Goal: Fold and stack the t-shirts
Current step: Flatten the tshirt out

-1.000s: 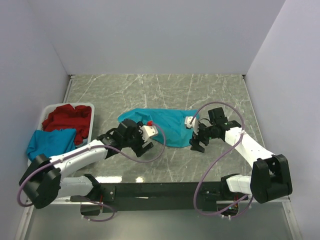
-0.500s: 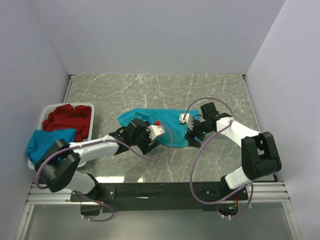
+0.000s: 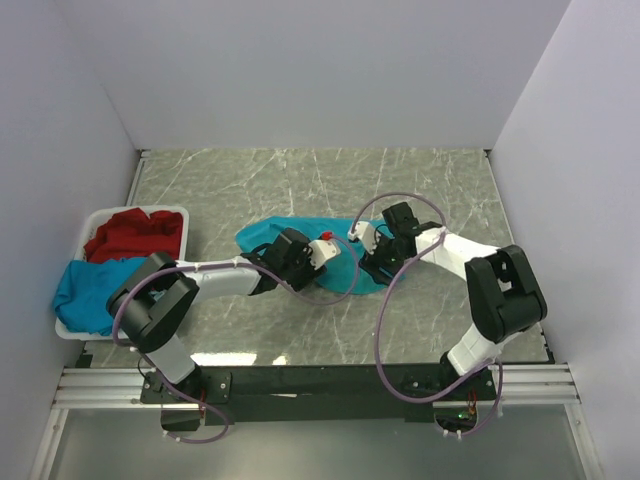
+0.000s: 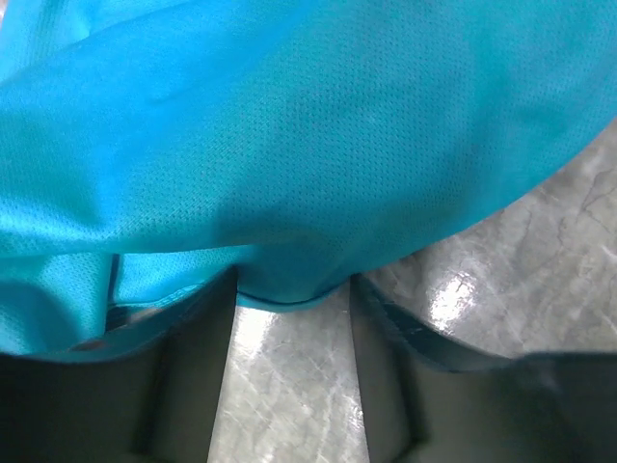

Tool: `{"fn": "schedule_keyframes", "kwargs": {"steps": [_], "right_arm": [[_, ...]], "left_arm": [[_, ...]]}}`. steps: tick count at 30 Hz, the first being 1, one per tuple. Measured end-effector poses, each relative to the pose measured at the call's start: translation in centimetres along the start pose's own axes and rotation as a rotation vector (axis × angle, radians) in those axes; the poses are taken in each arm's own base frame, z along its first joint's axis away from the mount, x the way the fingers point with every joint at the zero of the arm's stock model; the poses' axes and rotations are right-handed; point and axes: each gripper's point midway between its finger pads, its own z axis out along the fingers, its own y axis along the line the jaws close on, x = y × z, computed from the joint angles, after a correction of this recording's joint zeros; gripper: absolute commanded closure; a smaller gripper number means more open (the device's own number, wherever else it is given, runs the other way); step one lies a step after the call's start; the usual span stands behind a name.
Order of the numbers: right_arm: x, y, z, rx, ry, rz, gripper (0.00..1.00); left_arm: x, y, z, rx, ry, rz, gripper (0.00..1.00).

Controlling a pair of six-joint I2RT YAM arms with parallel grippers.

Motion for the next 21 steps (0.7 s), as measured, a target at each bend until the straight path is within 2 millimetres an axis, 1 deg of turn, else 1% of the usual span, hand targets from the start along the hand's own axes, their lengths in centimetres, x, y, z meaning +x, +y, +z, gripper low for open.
{"fn": "schedule_keyframes", "kwargs": {"steps": [1,2,3,4,5,6,10,11,12,14,15,17,18,21], "right_arm": [[0.1,-0.2,0.0,0.01,0.008,0.009,0.42],[0.1,-0.4,0.1,0.018,0.014,0.017,0.47],[0.1,-0.6,0.1,0.023,0.02,0.029,0.53],[0.1,-0.7,0.2,0.025,0.026,0.039,0.61],[0.1,-0.8,0.3,0.023,0.031,0.046,0.64],[0.0,-0.8,0.4,0.021,0.033,0.053,0.73],[-0.2,-0.6,0.2,0.007,0.029,0.071,0.94],[-0.2,-0.4,0.1,0.002,0.03,0.077,0.97],[-0.3,-0.3,-0.1,-0.002,0.031,0.085,1.0],[-0.7,-0.1,-1.0,-0.006,0.024,0.091,1.0],[-1.1,0.0,-1.8,-0.009,0.019,0.092,1.0],[-2.9,-0.2,-4.0,-0.001,-0.026,0.076,1.0],[-4.0,-0.4,-5.3,0.009,-0.057,0.061,1.0],[-7.0,-0.5,-10.3,0.065,-0.162,-0.007,1.0]], "left_arm": [[0.0,0.0,0.0,-0.003,0.001,-0.002,0.6],[0.0,0.1,0.0,-0.008,0.001,-0.004,0.72],[0.1,0.2,0.0,-0.012,0.004,-0.005,0.76],[0.1,0.2,0.1,-0.015,0.007,0.0,0.79],[0.2,0.3,0.1,-0.015,0.01,0.0,0.84],[0.3,0.2,0.2,-0.015,0.013,0.0,0.86],[0.4,0.2,0.2,-0.014,0.016,0.003,0.94],[0.4,0.2,0.2,-0.014,0.016,0.003,0.99],[0.4,0.2,0.2,-0.015,0.014,0.003,0.99],[0.1,0.4,-0.1,-0.018,0.007,0.006,0.99],[-0.3,0.5,-0.5,-0.021,-0.003,0.006,1.0],[-1.4,0.8,-1.5,-0.031,-0.036,0.006,1.0],[-2.4,1.1,-2.4,-0.038,-0.066,0.007,1.0],[-5.4,1.6,-5.1,-0.055,-0.157,0.012,0.99]]}}
